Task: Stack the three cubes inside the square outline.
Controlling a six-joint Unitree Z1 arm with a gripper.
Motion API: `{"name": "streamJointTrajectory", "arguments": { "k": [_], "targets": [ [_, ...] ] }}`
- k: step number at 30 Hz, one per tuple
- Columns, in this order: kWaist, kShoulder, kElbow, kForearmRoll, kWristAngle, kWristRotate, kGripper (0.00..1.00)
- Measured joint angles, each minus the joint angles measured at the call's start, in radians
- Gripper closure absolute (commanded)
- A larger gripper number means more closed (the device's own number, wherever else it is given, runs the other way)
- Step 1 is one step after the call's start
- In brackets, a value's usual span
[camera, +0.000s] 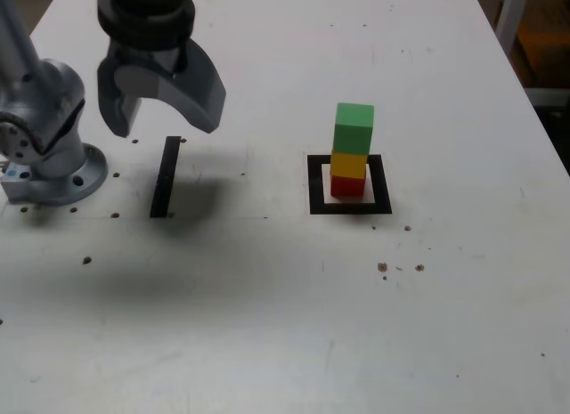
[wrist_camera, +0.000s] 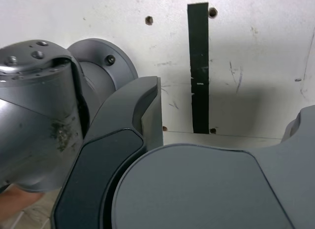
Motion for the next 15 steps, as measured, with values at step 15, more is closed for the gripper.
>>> {"name": "streamJointTrajectory", "arguments": {
  "k": [15],
  "targets": [
    [-0.049,0.116,0.053,-0.060,-0.053,0.025,0.00]
  ]
}}
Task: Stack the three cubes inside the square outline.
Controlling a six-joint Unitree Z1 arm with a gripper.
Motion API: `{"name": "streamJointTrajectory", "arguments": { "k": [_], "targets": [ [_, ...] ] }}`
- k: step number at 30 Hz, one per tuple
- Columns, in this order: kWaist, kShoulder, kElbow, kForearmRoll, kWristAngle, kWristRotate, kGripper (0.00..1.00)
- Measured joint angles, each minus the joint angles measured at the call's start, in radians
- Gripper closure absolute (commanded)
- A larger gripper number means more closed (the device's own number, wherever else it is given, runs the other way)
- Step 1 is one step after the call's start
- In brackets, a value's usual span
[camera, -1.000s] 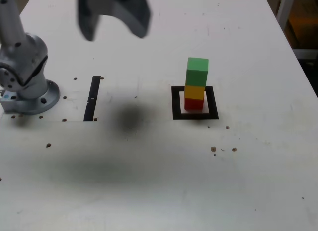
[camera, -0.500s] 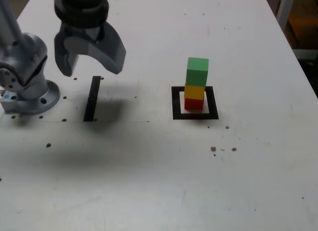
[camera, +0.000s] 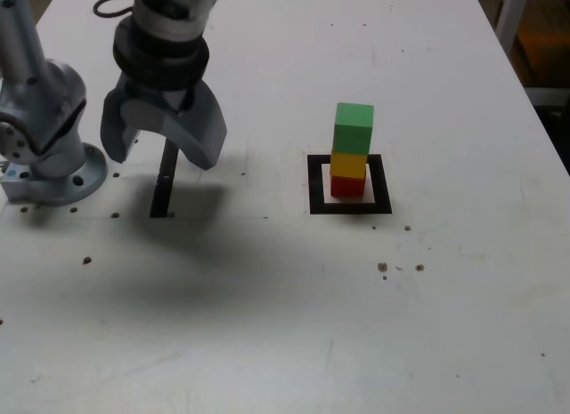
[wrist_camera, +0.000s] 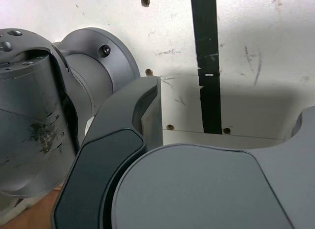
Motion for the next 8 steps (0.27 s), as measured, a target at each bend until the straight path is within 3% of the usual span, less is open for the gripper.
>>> {"name": "streamJointTrajectory", "arguments": {
  "k": [8],
  "targets": [
    [-0.001,0.000,0.035,0.000,-0.003,0.000,0.01]
  ]
}}
